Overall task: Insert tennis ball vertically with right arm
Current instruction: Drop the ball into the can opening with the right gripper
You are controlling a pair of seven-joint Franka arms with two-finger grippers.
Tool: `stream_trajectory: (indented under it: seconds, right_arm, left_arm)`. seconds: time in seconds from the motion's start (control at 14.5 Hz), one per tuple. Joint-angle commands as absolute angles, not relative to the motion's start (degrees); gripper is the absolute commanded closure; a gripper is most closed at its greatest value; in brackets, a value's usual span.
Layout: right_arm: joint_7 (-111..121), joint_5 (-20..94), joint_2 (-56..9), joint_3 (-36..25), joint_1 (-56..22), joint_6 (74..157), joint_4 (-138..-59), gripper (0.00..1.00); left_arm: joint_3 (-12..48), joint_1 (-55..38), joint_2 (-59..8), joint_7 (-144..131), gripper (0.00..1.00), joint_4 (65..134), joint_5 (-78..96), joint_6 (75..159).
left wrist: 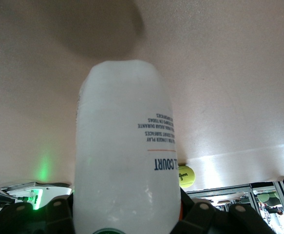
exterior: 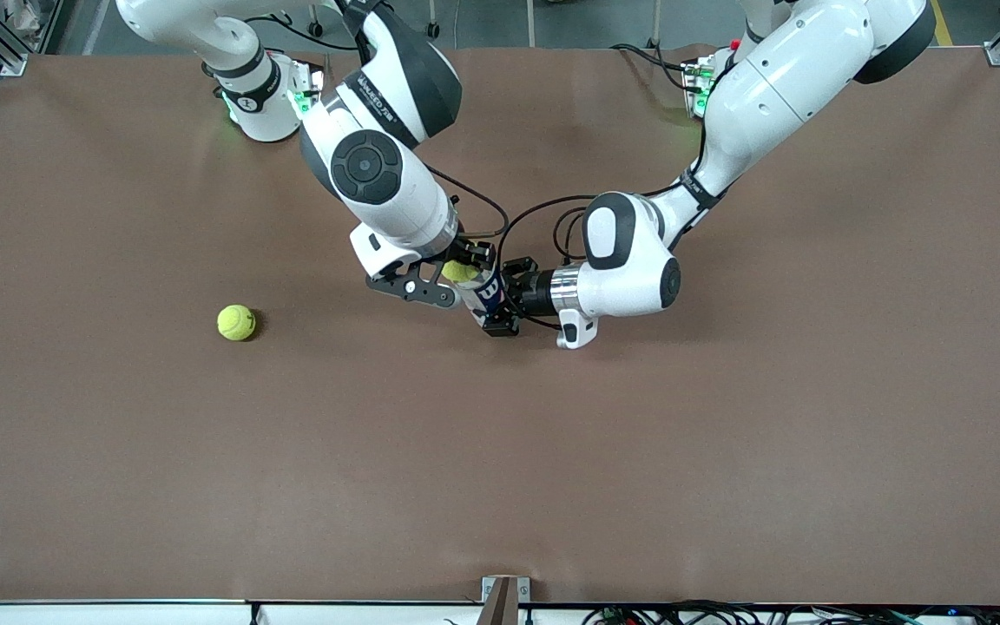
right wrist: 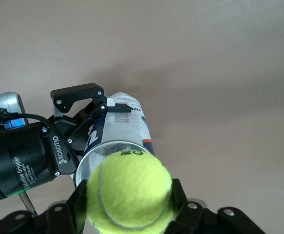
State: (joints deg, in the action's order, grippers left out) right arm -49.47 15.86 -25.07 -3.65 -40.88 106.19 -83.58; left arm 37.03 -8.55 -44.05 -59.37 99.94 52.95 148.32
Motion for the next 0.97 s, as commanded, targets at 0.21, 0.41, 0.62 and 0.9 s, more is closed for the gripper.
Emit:
stream_trajectory:
  seconds: [0.21,0.41,0.62,0.9]
  right_arm:
    - [-49.4,16.2,-24.7,-4.2,-38.9,104.5,-79.8,0.00]
    - [-46.4,15.5,-24.0,-4.5,-36.1,100.2,-78.9,0.00]
    - [-35.9,9.5,-22.7,-4.5,-31.5,92.0,-79.4,0.00]
    - [-20.9,6.3,-20.7,-4.5,-21.1,88.6,-83.7,0.00]
  left_arm:
    - [37.5,-8.4,-44.1,-58.5,0.36,99.4,54.4,148.5]
    - [37.5,-8.4,-44.0,-58.6,0.36,99.4,54.4,148.5]
    - [37.5,-7.6,-43.9,-58.4,0.36,99.8,54.4,148.4]
    - [37.4,-7.3,-43.9,-58.4,0.36,99.8,54.4,147.6]
